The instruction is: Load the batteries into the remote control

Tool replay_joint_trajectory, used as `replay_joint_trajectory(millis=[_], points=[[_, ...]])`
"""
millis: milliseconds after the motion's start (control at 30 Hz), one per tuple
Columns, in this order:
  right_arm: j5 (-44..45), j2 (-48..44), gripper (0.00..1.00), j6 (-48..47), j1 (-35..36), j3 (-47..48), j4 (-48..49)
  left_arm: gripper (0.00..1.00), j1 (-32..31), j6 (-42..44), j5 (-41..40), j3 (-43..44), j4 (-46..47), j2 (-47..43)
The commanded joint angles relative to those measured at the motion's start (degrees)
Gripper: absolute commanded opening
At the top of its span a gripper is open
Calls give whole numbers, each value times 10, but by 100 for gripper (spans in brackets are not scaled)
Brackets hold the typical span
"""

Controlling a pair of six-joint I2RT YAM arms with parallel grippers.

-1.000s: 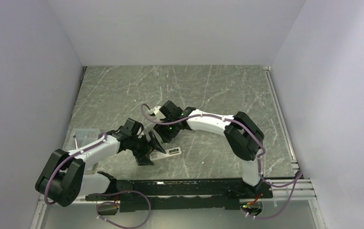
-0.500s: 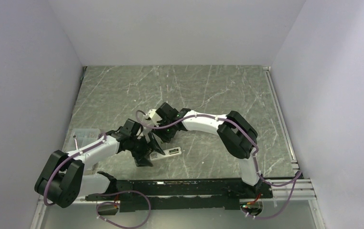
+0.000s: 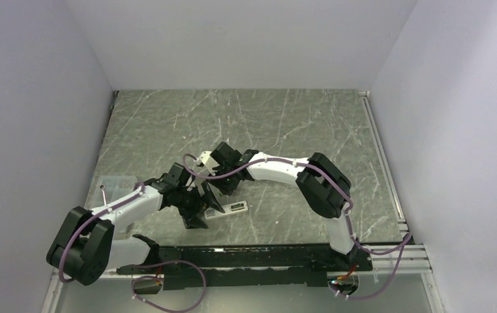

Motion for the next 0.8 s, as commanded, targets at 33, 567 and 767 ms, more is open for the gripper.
replay_joint_trajectory(millis=[33, 567, 767], points=[[-19, -9, 42, -14, 15, 6, -22, 92, -3, 6, 7, 7, 32, -16], [-44, -9, 41, -23, 23, 3, -25, 92, -3, 3, 3, 2, 26, -30], [-41, -7, 39, -24, 30, -3, -28, 92, -3, 3, -3, 1, 17, -41]])
